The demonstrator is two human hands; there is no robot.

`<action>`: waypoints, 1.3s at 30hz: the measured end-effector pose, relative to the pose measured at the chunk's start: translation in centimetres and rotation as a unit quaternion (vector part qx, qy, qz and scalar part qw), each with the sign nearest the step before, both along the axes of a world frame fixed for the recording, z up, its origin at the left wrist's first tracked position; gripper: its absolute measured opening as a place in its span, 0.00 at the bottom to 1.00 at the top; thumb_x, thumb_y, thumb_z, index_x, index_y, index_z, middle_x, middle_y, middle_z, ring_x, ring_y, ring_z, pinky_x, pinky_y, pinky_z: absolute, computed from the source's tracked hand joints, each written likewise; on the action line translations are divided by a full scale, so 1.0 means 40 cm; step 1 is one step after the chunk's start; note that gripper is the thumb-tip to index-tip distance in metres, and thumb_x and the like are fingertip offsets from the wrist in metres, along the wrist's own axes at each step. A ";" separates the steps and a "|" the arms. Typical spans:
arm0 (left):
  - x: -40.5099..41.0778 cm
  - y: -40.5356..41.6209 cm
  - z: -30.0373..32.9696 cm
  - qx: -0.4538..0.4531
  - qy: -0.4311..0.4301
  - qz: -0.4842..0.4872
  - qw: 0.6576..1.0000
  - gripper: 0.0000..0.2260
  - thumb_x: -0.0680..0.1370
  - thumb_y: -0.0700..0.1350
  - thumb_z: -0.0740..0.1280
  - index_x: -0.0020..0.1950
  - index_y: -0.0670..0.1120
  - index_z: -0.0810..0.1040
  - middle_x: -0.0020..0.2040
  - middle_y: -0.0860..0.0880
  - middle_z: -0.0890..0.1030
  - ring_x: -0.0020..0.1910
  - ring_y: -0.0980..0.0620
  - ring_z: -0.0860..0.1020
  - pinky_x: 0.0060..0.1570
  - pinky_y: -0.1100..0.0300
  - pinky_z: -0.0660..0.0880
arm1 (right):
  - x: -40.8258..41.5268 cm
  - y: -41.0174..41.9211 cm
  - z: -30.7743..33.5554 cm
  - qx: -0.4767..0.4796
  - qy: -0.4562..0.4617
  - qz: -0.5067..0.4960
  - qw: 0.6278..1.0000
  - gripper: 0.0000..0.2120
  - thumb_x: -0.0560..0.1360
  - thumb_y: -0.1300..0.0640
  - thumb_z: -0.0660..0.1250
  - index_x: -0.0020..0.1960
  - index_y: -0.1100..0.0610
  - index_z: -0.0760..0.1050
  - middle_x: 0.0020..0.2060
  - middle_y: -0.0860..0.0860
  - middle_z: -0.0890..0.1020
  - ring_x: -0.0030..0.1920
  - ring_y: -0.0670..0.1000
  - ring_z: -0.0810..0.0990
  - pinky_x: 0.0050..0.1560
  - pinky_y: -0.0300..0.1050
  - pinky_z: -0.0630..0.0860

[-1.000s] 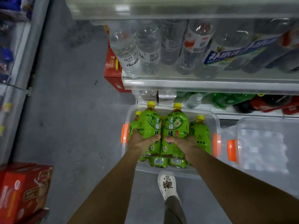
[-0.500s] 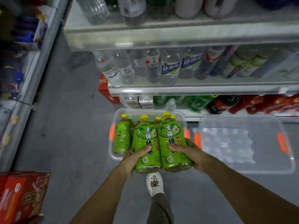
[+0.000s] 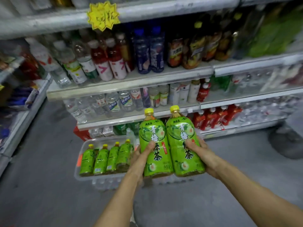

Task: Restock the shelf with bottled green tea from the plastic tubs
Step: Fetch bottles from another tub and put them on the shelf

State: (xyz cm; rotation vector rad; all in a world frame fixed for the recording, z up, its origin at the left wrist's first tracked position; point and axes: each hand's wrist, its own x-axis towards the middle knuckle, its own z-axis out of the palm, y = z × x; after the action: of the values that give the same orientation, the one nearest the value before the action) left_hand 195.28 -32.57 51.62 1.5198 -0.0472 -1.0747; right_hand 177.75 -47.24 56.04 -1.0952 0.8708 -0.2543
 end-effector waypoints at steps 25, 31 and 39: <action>-0.529 -0.724 0.717 -0.236 -0.137 -0.143 0.951 0.33 0.65 0.60 0.76 0.65 0.45 0.77 0.52 0.43 0.86 0.50 0.41 0.86 0.49 0.45 0.83 | -0.597 -0.625 0.618 -0.226 -0.159 -0.167 0.946 0.35 0.60 0.46 0.79 0.62 0.60 0.76 0.47 0.56 0.87 0.45 0.56 0.86 0.40 0.50 0.82; -0.562 -0.982 0.819 -0.267 -0.146 -0.152 0.940 0.29 0.69 0.59 0.74 0.64 0.44 0.78 0.52 0.42 0.86 0.49 0.40 0.86 0.47 0.45 0.83 | -0.627 -0.877 0.715 -0.252 -0.170 -0.161 0.939 0.37 0.58 0.44 0.80 0.62 0.58 0.76 0.50 0.58 0.86 0.48 0.59 0.86 0.43 0.55 0.83; -0.589 -1.272 0.957 -0.321 -0.157 -0.168 0.919 0.29 0.66 0.59 0.74 0.62 0.43 0.80 0.51 0.41 0.86 0.49 0.40 0.85 0.47 0.45 0.83 | -0.663 -1.170 0.828 -0.290 -0.200 -0.169 0.920 0.43 0.53 0.41 0.80 0.61 0.60 0.77 0.49 0.60 0.86 0.48 0.60 0.86 0.45 0.55 0.82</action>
State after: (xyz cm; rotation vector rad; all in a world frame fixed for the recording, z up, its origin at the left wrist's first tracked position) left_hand 171.72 -83.44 89.89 1.0766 -0.8340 -0.9341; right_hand 151.24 -94.04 89.14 -1.3649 0.6161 -1.0437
